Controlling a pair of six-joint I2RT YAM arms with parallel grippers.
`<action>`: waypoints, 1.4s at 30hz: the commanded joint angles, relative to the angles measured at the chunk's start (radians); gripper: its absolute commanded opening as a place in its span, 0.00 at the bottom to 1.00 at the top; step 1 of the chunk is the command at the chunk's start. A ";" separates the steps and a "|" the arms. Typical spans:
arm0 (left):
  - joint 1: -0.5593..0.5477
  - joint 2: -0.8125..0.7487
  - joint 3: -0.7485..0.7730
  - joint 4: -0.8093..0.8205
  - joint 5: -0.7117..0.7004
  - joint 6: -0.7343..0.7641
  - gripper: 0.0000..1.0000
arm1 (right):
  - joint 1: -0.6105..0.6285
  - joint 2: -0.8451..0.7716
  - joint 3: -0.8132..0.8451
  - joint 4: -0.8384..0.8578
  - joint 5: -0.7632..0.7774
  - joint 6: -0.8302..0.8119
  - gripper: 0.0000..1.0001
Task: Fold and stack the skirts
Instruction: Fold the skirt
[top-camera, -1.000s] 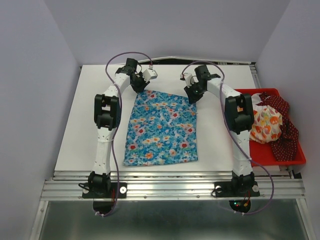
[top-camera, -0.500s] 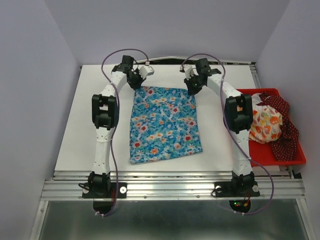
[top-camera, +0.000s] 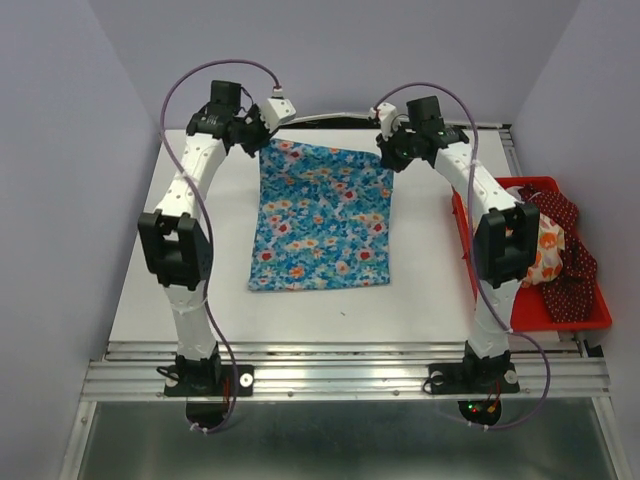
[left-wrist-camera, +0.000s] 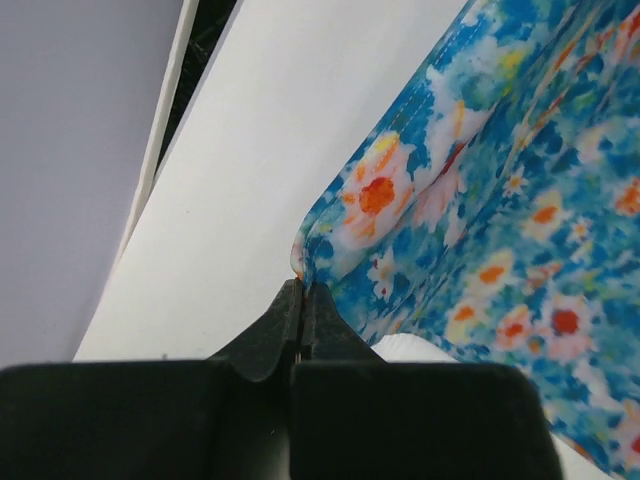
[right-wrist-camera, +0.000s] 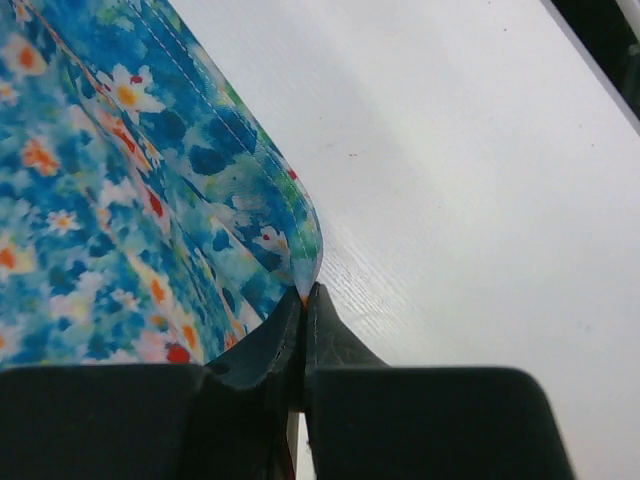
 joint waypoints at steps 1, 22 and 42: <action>0.012 -0.199 -0.194 0.004 0.010 0.052 0.00 | -0.010 -0.127 -0.105 0.026 -0.044 -0.055 0.01; -0.085 -0.707 -1.174 0.266 -0.047 0.111 0.00 | 0.107 -0.433 -0.754 0.084 -0.205 -0.183 0.18; -0.172 -0.732 -1.223 0.176 -0.064 0.153 0.49 | 0.220 -0.499 -0.780 -0.051 -0.187 -0.265 0.64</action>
